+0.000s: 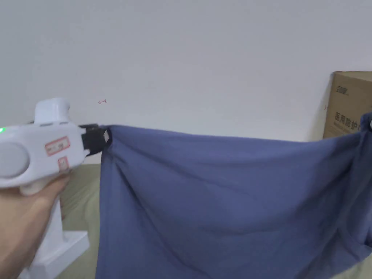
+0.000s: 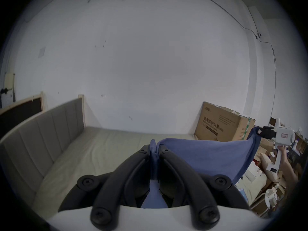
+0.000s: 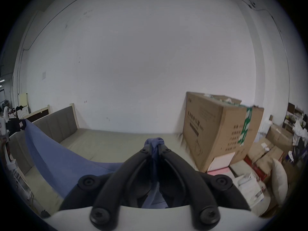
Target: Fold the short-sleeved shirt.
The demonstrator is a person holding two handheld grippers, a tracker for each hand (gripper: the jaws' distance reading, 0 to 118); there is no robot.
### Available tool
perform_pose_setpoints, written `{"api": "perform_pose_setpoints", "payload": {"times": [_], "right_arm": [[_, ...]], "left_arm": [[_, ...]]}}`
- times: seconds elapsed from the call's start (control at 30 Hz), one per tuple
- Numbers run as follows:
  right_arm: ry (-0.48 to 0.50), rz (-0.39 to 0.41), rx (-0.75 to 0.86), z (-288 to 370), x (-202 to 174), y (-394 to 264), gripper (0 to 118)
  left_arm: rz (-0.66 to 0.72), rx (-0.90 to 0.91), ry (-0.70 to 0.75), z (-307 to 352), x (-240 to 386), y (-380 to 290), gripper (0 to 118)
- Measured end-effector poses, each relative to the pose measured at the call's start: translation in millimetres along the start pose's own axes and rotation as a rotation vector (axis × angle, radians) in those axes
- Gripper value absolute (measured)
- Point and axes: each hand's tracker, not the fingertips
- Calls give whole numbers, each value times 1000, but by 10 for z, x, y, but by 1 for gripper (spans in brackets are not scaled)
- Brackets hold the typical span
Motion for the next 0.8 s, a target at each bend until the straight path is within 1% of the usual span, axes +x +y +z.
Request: {"api": "perform_pose_setpoints", "payload": {"times": [0.2,0.4,0.5,0.6,0.8], "right_arm": [[-44,56,72,-440,-157,655,6],[-85,90,128,-834,-346,1211,6],[-92,62,140,-1019,-385,1432,6],[-123,86,144,-1115,-477,1537,6],[-152,86,144,-1397,-512,1737,6]], "left_arm": [[-76,40,53,-263,44,531,7],[-100,92,99,-539,10,936,7],[-111,95,121,-721,-1,1068,7],[-116,94,137,-881,13,1133,7],[-83,77,153,-1239,5,1215,7]]}}
